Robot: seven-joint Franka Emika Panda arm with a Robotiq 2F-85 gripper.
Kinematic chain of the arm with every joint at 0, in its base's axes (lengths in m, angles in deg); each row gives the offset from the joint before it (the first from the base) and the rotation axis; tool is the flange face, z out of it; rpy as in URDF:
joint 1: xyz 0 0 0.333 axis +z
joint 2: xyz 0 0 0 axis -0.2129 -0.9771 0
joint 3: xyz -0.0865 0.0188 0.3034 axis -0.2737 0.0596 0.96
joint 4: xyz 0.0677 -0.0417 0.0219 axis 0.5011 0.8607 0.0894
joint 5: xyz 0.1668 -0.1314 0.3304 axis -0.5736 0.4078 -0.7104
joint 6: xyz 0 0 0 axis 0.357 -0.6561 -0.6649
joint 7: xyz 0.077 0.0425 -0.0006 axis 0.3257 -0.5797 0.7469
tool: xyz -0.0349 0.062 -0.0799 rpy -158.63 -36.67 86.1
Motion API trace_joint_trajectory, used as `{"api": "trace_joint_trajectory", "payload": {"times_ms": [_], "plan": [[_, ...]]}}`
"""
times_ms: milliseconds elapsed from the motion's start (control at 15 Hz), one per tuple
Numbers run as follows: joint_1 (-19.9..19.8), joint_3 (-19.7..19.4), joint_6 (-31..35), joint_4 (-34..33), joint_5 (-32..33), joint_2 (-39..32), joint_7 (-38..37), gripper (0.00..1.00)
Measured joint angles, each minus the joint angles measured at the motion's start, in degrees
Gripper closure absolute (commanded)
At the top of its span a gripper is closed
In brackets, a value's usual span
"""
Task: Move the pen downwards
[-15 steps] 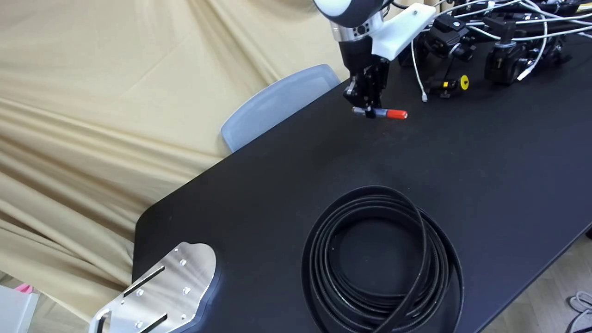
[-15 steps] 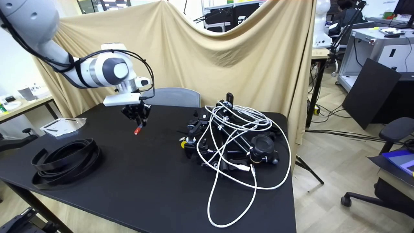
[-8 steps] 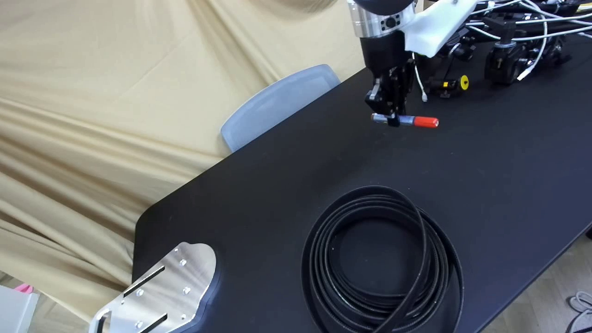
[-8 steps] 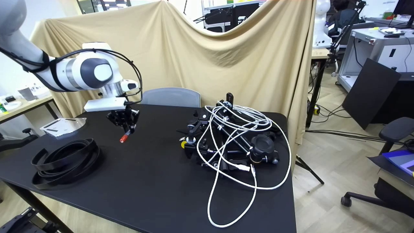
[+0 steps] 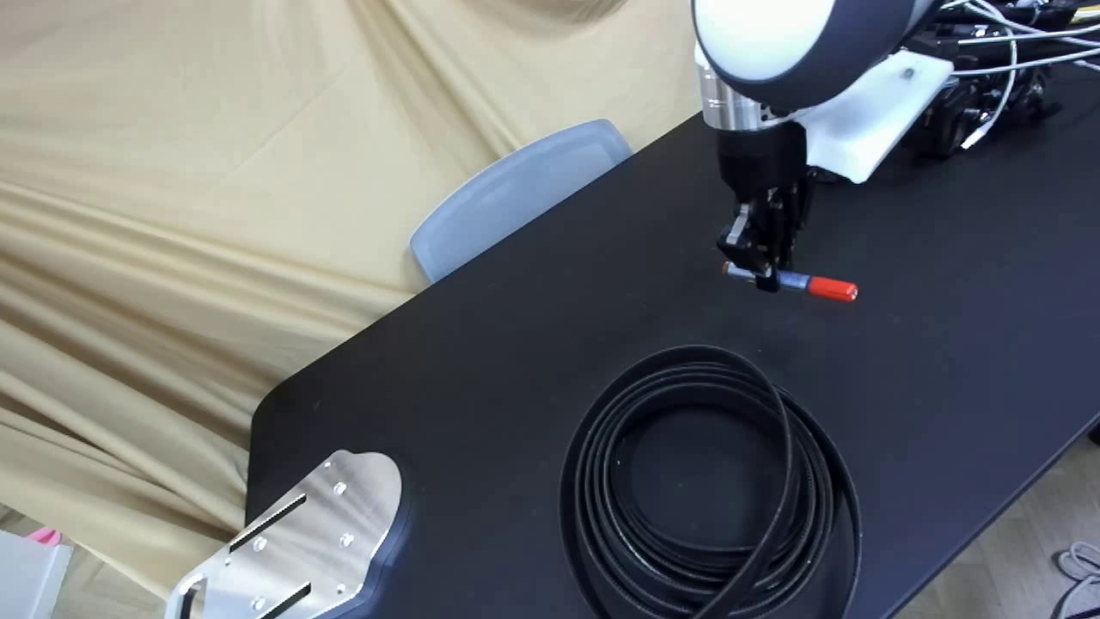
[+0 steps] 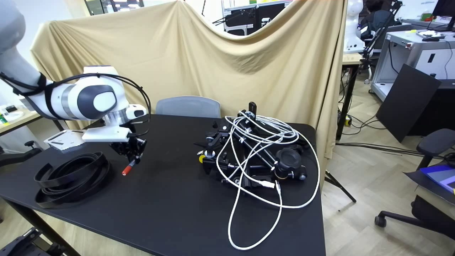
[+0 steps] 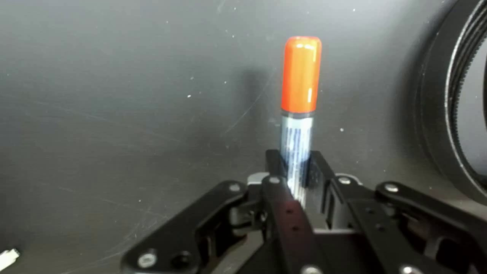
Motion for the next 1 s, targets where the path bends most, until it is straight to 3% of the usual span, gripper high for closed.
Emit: {"api": "trace_joint_trajectory", "payload": {"times_ms": [533, 600, 667, 1000], "plan": [[1.37, -1.86, 8.08, 2.22, 1.36, -3.97, -3.62, 0.95], [1.56, -2.10, 8.96, 2.33, 1.36, -4.44, -4.06, 0.67], [1.71, -2.25, 9.69, 2.36, 1.36, -4.91, -4.40, 0.53], [2.35, -2.98, 11.95, 2.40, 1.36, -5.57, -5.34, 0.19]]}}
